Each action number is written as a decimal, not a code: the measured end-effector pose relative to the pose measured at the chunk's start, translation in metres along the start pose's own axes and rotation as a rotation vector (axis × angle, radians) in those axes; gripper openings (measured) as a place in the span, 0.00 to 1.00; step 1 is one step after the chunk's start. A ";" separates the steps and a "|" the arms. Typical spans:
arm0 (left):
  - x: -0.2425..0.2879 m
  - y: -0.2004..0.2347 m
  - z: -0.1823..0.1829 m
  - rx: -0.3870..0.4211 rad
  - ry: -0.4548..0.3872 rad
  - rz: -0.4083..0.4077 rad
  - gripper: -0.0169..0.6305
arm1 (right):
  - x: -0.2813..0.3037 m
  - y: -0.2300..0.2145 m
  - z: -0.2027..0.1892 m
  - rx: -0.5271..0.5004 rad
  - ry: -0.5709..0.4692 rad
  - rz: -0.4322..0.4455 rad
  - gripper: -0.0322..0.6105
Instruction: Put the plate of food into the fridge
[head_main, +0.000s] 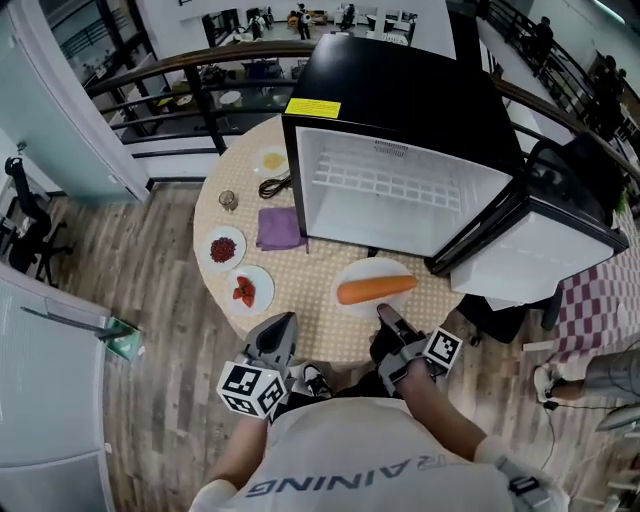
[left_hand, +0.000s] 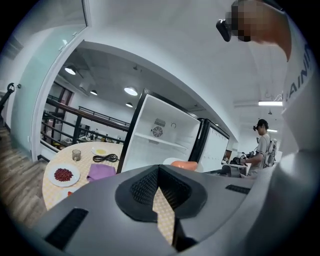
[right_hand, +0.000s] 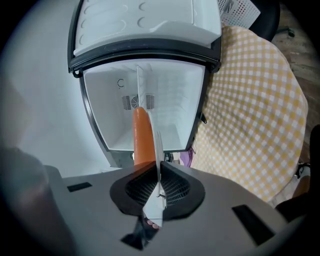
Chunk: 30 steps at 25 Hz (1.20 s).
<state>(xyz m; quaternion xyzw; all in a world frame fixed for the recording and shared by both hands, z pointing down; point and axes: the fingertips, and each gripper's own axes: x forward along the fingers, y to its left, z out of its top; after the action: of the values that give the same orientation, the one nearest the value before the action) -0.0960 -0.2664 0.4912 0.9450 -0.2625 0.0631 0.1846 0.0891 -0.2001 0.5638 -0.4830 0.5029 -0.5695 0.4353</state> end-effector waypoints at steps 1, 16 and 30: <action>0.004 0.002 0.000 0.005 0.005 -0.016 0.04 | 0.001 0.001 0.002 0.000 -0.019 0.000 0.10; 0.052 -0.009 0.002 0.001 0.068 -0.083 0.04 | 0.019 -0.018 0.054 0.039 -0.130 -0.088 0.10; 0.062 -0.001 -0.008 -0.044 0.088 0.022 0.04 | 0.117 -0.044 0.125 0.081 -0.210 -0.132 0.10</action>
<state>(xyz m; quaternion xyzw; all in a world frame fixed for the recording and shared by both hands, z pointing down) -0.0430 -0.2920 0.5112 0.9341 -0.2658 0.1010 0.2161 0.1945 -0.3290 0.6243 -0.5539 0.3982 -0.5631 0.4664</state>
